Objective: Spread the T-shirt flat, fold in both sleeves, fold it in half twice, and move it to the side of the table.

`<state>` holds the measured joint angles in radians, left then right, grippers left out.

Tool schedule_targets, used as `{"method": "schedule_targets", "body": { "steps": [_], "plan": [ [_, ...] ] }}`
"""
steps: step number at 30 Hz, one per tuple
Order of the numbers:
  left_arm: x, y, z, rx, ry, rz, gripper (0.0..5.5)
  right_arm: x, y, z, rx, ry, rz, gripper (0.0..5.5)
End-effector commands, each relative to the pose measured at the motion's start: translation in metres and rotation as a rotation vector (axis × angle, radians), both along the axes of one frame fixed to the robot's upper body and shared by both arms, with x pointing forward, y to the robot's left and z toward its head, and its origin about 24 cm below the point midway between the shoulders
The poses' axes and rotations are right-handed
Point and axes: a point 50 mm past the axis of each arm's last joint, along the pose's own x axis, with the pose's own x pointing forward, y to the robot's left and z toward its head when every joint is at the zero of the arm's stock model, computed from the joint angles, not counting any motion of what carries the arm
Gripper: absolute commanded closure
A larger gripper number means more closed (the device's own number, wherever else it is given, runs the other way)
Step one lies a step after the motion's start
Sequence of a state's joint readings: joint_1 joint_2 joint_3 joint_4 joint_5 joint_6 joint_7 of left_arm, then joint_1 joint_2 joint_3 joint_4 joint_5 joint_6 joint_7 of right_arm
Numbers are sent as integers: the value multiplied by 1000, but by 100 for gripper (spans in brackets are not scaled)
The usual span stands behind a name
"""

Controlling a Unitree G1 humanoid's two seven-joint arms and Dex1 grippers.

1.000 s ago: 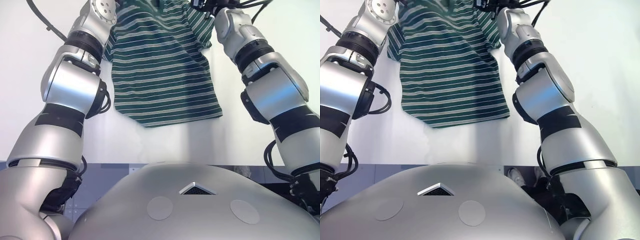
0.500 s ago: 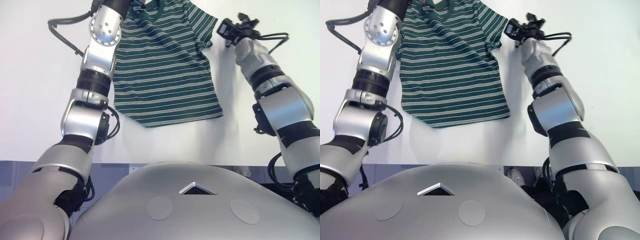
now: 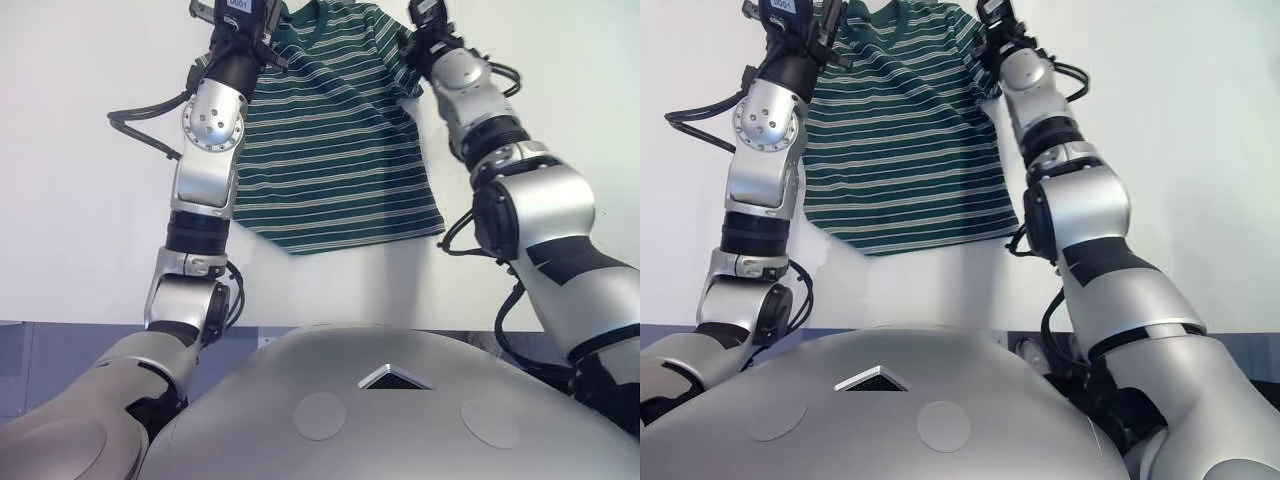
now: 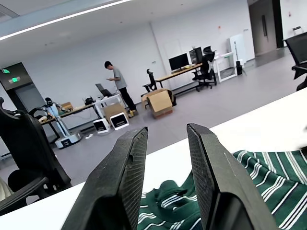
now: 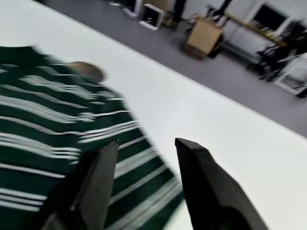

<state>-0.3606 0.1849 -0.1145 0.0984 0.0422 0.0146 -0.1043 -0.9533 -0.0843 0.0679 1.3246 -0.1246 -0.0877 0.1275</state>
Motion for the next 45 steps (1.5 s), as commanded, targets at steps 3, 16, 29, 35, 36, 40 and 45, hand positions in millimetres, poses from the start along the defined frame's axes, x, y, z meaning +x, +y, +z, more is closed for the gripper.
{"method": "schedule_targets", "body": {
  "steps": [3,16,29,35,36,40,45],
  "plan": [
    [2,-9,5,-5,-9,-28,402,-18,-9,-36,-297,190,14,329],
    [1,-3,12,-7,-43,15,402,-1,-88,12,-580,-270,-101,329],
    [-76,38,-54,290,346,-546,402,-130,-46,-23,-155,-52,836,329],
    [-100,30,-70,385,409,-722,402,-208,-76,-32,-212,258,1025,329],
    [-101,30,-71,389,412,-718,402,-212,-80,-29,-235,268,1033,329],
    [-101,35,-67,385,410,-673,402,-203,-86,-19,-311,207,998,329],
    [-92,53,-42,374,386,-614,402,-182,-72,18,-112,33,888,329]
  ]
}}
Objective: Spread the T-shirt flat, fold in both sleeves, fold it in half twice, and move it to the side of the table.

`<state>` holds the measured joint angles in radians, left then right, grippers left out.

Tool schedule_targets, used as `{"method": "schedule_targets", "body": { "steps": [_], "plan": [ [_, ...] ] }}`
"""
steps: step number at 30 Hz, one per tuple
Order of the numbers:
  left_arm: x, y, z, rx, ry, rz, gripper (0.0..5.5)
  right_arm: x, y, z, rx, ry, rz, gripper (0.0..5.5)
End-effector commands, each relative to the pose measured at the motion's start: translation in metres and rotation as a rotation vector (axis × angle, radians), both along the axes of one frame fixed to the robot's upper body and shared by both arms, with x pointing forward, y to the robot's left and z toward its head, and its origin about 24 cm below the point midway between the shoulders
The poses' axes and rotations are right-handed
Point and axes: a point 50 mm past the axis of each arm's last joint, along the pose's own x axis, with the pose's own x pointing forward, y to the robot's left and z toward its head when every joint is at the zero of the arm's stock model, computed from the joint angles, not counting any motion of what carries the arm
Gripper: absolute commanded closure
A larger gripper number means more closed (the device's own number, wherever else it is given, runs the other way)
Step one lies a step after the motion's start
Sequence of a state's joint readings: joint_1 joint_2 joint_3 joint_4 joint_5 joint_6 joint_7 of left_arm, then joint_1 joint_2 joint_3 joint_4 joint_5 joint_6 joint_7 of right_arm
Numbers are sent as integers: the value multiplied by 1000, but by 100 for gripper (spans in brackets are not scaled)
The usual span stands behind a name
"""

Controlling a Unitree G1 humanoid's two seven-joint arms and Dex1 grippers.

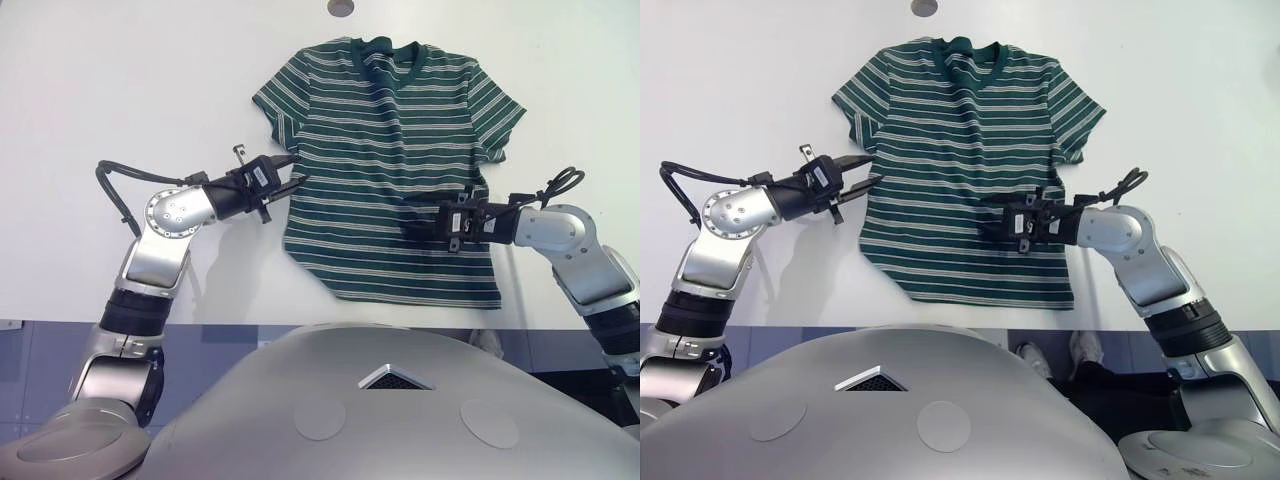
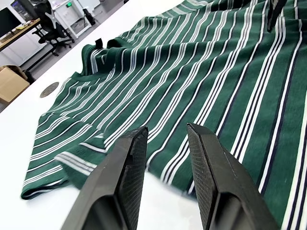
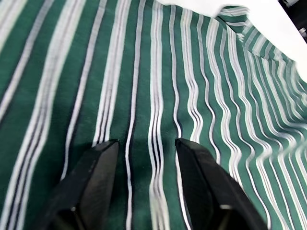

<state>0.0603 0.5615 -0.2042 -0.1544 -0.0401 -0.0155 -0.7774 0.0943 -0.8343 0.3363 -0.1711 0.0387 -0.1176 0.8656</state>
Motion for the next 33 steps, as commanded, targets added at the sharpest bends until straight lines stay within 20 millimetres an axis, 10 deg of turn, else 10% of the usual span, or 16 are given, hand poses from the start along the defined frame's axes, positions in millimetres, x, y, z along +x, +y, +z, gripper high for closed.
{"method": "schedule_targets", "body": {
  "steps": [1,5,12,22,33],
  "plan": [
    [8,20,29,-6,-27,50,402,17,6,34,203,-54,-107,329],
    [9,46,46,63,17,101,402,32,5,70,392,-158,-272,329],
    [-40,45,-10,478,150,-160,402,15,21,52,410,-88,-305,329],
    [-84,8,-34,12,322,-349,402,11,3,13,179,-60,-271,329],
    [-69,-27,55,-408,743,-407,402,12,7,-3,123,-117,-203,329]
  ]
}}
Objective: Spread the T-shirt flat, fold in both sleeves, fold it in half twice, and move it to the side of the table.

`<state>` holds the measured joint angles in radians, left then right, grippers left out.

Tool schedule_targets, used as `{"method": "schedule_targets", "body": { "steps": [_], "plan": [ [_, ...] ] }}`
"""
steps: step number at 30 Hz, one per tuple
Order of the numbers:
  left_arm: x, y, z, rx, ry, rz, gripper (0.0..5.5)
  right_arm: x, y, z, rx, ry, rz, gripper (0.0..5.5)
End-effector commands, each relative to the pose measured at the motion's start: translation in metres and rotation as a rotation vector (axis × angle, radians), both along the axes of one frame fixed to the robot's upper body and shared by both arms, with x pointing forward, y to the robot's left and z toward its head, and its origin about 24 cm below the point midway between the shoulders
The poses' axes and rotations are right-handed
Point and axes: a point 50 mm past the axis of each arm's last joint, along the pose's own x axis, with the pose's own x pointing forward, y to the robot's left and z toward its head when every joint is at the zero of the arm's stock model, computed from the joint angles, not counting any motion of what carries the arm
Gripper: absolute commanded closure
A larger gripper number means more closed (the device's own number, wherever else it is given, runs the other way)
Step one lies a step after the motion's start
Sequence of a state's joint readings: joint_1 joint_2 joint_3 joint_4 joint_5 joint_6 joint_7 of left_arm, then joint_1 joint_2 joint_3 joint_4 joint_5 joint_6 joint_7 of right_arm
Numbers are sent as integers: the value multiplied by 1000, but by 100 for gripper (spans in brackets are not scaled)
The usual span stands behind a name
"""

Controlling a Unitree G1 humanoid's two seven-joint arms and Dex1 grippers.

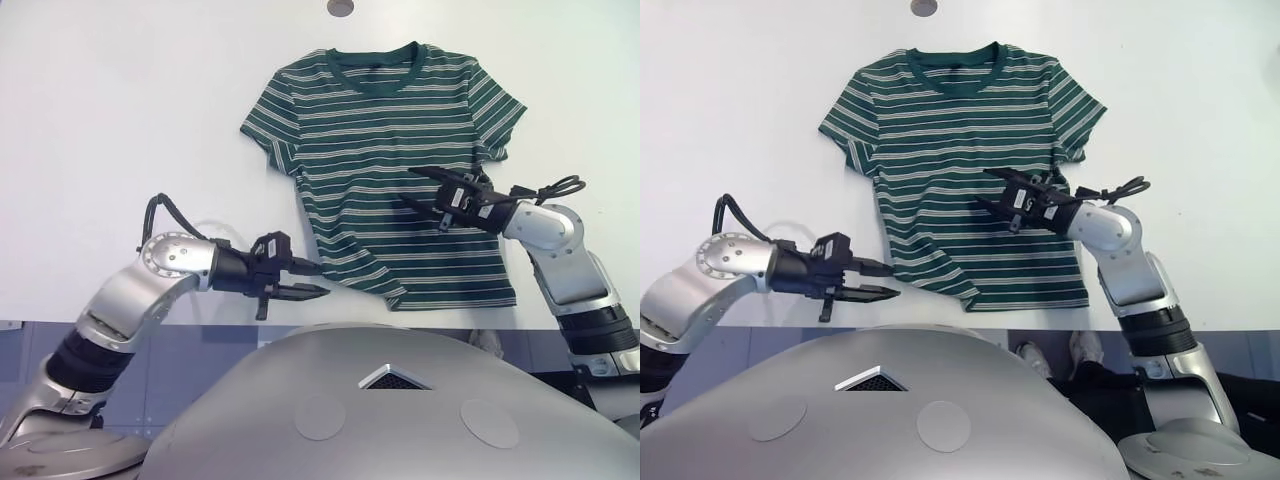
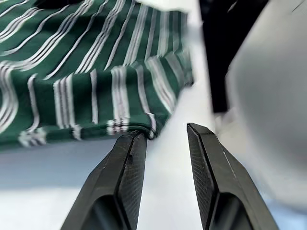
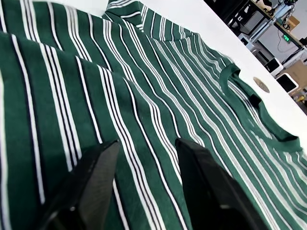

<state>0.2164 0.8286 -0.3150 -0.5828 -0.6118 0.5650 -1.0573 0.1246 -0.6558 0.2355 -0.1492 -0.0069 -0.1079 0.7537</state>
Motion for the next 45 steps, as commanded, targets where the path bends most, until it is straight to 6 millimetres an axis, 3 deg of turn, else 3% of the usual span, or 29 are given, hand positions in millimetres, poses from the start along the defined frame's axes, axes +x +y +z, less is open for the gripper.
{"method": "schedule_targets", "body": {
  "steps": [1,3,8,11,13,17,21,25,30,36,40,42,45],
  "plan": [
    [16,-6,47,-210,53,73,402,1,-1,-2,-8,-14,-6,329],
    [21,-8,53,-248,76,87,402,0,0,-3,-3,-15,-12,329],
    [34,-1,40,-229,60,184,402,3,0,-2,1,-26,-24,329],
    [16,17,10,-5,14,40,402,3,-2,-2,0,-28,-36,329],
    [9,25,-17,70,34,58,402,4,0,-2,7,-35,-38,329],
    [23,14,-50,215,-186,119,402,7,0,1,11,-55,-43,329],
    [16,2,-73,280,-254,121,402,12,1,3,-5,-79,-13,329],
    [6,43,-88,466,-261,-48,402,7,0,1,0,-74,-27,329],
    [11,82,-95,777,-404,-252,402,5,5,-2,21,-81,-57,329],
    [12,112,-96,912,-488,-484,402,8,5,-2,30,-102,-95,329],
    [30,138,-68,989,-533,-605,402,8,6,-4,41,-114,-131,329],
    [34,142,-52,970,-525,-625,402,7,7,-4,46,-118,-142,329],
    [23,136,-36,859,-430,-603,402,6,8,-5,52,-123,-157,329]
  ]
}}
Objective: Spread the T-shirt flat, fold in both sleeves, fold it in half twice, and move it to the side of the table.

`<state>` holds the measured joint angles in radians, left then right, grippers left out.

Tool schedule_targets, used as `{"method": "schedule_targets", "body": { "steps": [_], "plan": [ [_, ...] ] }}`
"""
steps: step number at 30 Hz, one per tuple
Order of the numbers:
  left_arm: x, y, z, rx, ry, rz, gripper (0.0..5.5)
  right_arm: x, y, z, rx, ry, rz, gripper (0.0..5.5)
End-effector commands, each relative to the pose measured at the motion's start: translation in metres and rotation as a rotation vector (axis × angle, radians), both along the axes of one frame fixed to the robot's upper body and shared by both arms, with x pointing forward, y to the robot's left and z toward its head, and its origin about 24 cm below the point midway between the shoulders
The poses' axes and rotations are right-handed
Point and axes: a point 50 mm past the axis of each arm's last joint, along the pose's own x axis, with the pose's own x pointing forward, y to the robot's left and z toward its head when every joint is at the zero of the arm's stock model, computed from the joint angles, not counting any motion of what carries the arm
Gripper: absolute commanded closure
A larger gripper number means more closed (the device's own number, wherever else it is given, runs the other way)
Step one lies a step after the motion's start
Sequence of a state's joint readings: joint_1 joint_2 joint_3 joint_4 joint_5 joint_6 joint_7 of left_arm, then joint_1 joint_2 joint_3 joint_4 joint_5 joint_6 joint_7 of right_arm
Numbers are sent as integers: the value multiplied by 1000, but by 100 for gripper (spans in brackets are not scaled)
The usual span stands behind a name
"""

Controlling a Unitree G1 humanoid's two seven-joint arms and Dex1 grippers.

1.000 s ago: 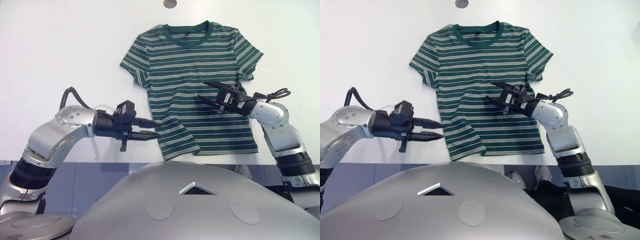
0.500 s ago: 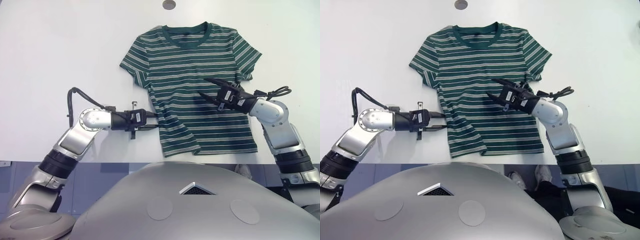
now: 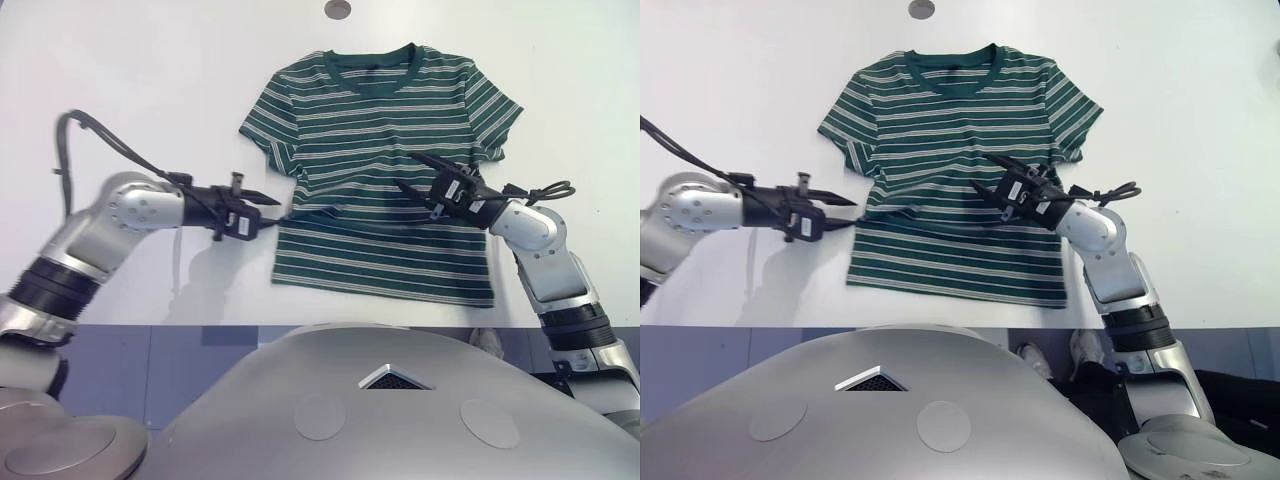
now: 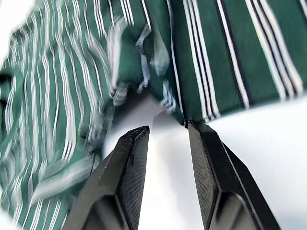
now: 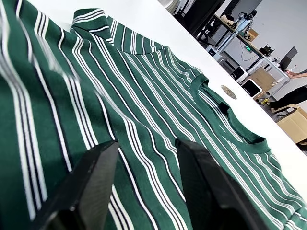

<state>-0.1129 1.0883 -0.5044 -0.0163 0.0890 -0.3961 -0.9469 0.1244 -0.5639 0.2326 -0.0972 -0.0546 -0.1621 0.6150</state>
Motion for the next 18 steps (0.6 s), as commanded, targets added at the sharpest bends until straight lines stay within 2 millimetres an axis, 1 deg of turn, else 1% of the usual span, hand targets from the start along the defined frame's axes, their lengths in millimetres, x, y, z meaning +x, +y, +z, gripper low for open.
{"method": "schedule_targets", "body": {
  "steps": [1,3,4,6,7,9,10,11,13,14,15,16,17,18],
  "plan": [
    [-54,58,-21,371,444,53,402,0,0,1,-12,-31,-44,329],
    [-61,52,-15,318,530,68,402,-1,1,1,-11,-33,-53,329],
    [-61,50,-9,306,552,75,402,-1,1,0,-10,-34,-54,329],
    [-49,37,8,218,539,119,402,-4,2,2,17,-18,-34,329],
    [-35,25,18,111,490,157,402,-10,4,4,42,16,2,329],
    [2,-3,44,-163,346,280,402,-27,4,11,58,88,97,329],
    [16,-11,55,-266,289,338,402,-32,2,17,65,105,127,329],
    [24,-13,61,-321,251,397,402,-35,1,23,72,112,148,329],
    [33,-6,58,-273,172,487,402,-37,-1,35,80,128,178,329],
    [36,0,54,-235,132,530,402,-42,-3,38,69,186,213,329],
    [39,2,51,-238,100,566,402,-53,-6,35,22,266,264,329],
    [43,0,51,-283,72,605,402,-65,-10,31,-36,350,316,329],
    [48,-5,53,-363,38,644,402,-78,-14,25,-105,424,366,329],
    [52,-10,56,-439,7,674,402,-87,-17,21,-160,467,405,329]
  ]
}}
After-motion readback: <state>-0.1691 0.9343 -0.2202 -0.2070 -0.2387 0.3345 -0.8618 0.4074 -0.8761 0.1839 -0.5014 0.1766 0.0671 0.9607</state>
